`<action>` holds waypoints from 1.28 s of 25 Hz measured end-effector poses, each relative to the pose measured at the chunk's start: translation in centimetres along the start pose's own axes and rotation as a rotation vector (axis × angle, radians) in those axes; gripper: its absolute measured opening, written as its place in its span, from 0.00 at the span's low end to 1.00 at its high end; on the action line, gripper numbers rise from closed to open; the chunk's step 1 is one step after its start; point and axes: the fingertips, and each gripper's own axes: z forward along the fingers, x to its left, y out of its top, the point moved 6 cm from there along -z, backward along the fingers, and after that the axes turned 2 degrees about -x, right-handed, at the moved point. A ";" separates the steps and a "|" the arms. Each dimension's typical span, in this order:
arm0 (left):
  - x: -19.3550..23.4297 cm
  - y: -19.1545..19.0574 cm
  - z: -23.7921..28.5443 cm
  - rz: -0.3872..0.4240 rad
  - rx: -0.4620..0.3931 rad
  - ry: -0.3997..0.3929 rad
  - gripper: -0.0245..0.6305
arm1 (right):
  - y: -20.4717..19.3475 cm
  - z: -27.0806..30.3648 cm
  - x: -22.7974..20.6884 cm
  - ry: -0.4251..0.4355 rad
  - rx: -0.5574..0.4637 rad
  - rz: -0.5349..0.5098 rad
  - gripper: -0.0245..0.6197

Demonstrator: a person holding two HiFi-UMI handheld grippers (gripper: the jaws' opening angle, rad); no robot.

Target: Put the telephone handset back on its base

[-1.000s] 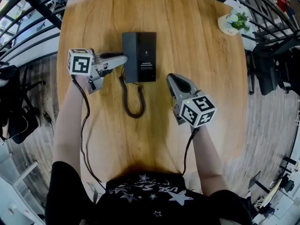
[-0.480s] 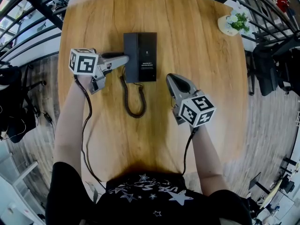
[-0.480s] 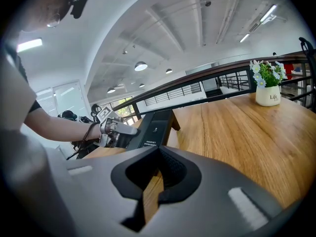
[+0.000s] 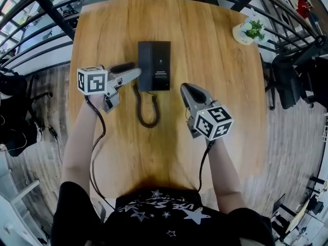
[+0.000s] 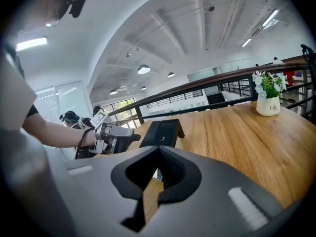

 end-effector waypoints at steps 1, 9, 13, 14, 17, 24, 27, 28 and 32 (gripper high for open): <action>-0.9 -0.3 -0.8 0.016 -0.016 0.005 0.39 | 0.3 -0.4 0.4 0.002 -0.005 -0.001 0.04; -8.1 -2.2 -5.2 0.107 -0.058 -0.006 0.39 | 2.6 -3.3 4.4 0.014 -0.049 -0.039 0.04; -12.0 -2.8 -8.4 0.131 -0.119 -0.019 0.39 | 3.2 -5.4 7.4 0.028 -0.073 -0.061 0.04; -12.8 -3.0 -9.4 0.138 -0.134 -0.015 0.39 | 3.2 -6.0 8.2 0.029 -0.077 -0.066 0.04; -15.1 -4.0 -12.2 0.159 -0.168 0.013 0.39 | 3.0 -7.6 10.3 0.024 -0.087 -0.070 0.04; -18.6 -8.3 -15.6 0.153 -0.205 0.019 0.39 | 1.5 -9.8 13.3 0.004 -0.057 -0.082 0.04; -18.8 -10.4 -16.5 0.186 -0.189 0.037 0.38 | -0.1 -11.0 14.2 -0.046 -0.061 -0.072 0.04; -18.7 -10.9 -16.4 0.189 -0.181 0.041 0.37 | -0.6 -11.3 14.3 -0.070 -0.063 -0.063 0.04; -18.3 -13.8 -16.9 0.206 -0.151 0.070 0.28 | -3.0 -11.9 15.6 -0.072 -0.043 -0.036 0.04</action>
